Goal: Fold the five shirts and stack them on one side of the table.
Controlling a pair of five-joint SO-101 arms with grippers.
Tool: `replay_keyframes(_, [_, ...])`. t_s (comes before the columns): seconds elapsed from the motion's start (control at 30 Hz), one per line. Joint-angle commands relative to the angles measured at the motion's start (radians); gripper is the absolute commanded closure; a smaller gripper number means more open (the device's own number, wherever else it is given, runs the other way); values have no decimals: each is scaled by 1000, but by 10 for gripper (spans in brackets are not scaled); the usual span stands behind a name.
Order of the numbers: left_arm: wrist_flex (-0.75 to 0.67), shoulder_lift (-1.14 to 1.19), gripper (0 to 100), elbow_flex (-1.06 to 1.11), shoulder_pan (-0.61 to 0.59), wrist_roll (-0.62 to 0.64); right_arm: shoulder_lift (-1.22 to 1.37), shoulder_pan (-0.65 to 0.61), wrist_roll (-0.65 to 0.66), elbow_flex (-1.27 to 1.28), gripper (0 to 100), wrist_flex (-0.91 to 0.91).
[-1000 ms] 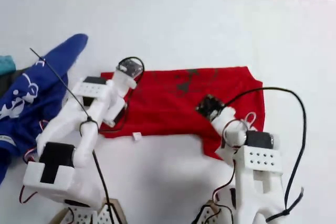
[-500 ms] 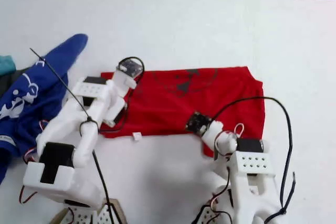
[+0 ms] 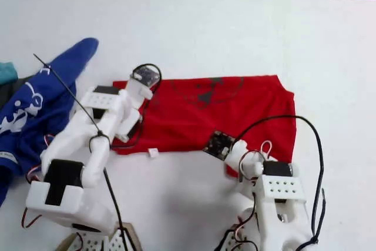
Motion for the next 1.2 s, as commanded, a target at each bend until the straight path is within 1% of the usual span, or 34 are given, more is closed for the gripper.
replay_keyframes(0.0, [-38, 8, 974, -18, -8, -6, -5, -4, 9, 3, 928, -7])
replay_keyframes(0.1, [-38, 8, 974, -18, -8, -6, -5, -2, 9, 3, 983, -31])
replay_keyframes(0.23, [-38, 8, 974, -18, -8, -6, -10, -1, 5, -32, 977, -25])
replay_keyframes(0.47, [-38, 8, 974, -18, -8, -6, -5, 35, 9, -267, 977, 101])
replay_keyframes(0.6, [-38, 8, 974, -18, -8, -6, -2, 31, 9, -325, 977, 84])
replay_keyframes(0.7, [-37, 8, 974, -18, -8, -6, 21, 35, 9, -347, 977, 25])
replay_keyframes(0.8, [-37, 8, 974, -18, -8, -6, 116, 35, 9, -410, 977, -19])
replay_keyframes(0.93, [-37, 8, 974, -18, -8, -6, 325, 35, 5, -594, 976, -31])
replay_keyframes(1.03, [-37, 8, 974, -18, -8, -6, 510, 36, 5, -773, 976, -12])
replay_keyframes(1.17, [-37, 8, 974, -18, -8, -8, 753, 36, 5, -1028, 976, 62])
